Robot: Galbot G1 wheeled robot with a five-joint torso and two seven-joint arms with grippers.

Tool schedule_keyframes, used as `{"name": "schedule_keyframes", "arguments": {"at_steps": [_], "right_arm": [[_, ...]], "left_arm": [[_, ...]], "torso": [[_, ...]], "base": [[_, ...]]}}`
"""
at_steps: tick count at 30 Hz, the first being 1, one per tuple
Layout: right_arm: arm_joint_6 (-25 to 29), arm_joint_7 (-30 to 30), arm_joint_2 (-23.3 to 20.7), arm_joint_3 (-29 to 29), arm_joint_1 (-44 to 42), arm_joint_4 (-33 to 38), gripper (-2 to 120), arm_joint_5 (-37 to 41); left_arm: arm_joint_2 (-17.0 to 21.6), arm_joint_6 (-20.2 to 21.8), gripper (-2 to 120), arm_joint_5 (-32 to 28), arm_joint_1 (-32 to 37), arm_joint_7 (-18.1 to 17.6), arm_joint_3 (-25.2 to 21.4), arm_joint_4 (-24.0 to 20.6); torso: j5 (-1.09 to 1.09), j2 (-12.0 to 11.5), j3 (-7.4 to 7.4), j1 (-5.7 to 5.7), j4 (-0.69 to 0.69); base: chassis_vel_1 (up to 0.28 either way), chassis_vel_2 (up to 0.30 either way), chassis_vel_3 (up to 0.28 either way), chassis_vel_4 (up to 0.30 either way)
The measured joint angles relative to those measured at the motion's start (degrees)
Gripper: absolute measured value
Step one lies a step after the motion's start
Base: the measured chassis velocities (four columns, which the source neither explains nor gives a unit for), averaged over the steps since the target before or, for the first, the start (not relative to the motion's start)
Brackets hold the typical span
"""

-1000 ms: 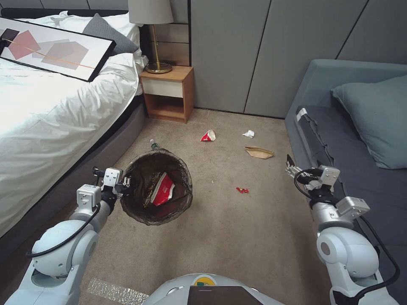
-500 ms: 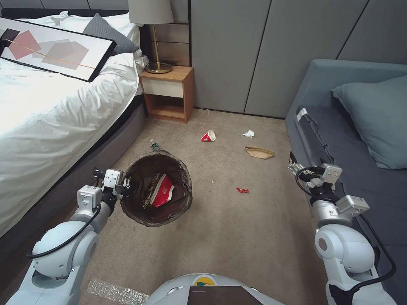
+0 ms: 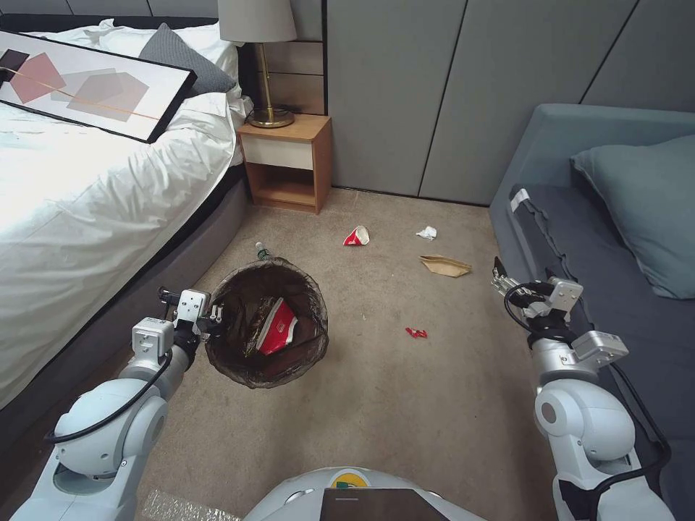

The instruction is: Pick up the trash bin, then pick up the garbage from the floor and place it into the trash bin.

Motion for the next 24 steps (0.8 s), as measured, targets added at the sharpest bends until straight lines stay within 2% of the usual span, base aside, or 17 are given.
{"name": "schedule_keyframes", "arguments": {"at_steps": [24], "right_arm": [[0.62,-0.24,-0.33,-0.17,0.59,-1.27,100,0.02]], "left_arm": [[0.41,0.0,0,0.02,0.08,0.05,0.04,-0.04]], "torso": [[0.0,0.0,-0.01,0.0,-0.01]], "base": [[-0.06,0.056,0.062,-0.062]]}}
